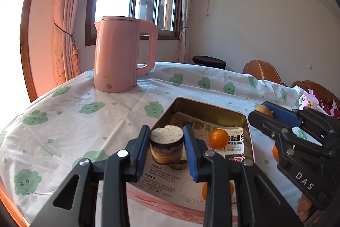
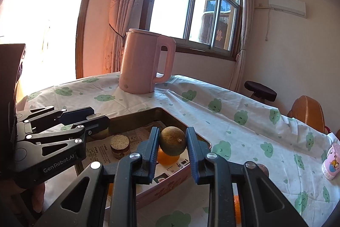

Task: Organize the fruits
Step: 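Lower the tin into the metal box with left while right lowers the brown fruit there, then open the left tool releasing the tin while the right tool releases the brown fruit, then move both open tools toward the orange and the dark brown fruits, then grasp an orange with the left tool while the right tool grasps a dark brown fruit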

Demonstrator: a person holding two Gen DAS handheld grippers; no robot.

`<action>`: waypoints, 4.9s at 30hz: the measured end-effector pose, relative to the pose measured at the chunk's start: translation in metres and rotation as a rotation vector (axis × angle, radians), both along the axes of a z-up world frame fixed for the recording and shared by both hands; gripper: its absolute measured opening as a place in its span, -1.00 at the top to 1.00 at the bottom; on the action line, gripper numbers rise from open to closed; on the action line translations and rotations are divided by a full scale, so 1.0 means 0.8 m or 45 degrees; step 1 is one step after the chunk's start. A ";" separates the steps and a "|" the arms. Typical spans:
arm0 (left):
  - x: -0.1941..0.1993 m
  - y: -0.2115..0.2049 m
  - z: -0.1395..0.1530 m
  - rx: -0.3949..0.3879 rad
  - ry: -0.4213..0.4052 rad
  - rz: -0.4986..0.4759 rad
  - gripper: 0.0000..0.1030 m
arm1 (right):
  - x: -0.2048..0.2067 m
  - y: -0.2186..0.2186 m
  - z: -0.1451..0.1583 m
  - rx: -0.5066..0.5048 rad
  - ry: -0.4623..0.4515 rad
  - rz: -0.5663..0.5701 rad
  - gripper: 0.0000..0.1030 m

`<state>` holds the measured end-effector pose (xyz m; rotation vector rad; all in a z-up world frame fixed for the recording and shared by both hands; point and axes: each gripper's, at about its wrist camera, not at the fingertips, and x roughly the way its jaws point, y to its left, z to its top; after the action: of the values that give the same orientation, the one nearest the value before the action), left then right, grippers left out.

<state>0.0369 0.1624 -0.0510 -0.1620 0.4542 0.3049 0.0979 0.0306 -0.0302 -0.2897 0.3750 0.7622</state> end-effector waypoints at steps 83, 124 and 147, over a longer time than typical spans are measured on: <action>0.014 -0.121 -0.006 0.112 0.069 -0.262 -0.46 | 0.000 -0.233 -0.068 -0.040 0.406 -0.514 -0.07; 0.146 -0.223 -0.032 -0.012 0.391 -0.581 0.08 | 0.074 -0.221 -0.031 0.045 0.301 -0.609 0.24; 0.153 -0.220 -0.038 -0.013 0.433 -0.561 -0.21 | 0.067 -0.222 -0.025 0.085 0.267 -0.555 0.24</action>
<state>0.1596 -0.0132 -0.0812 -0.0157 0.8114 -0.1065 0.1512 -0.1468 -0.0505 -0.0586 0.5866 0.3747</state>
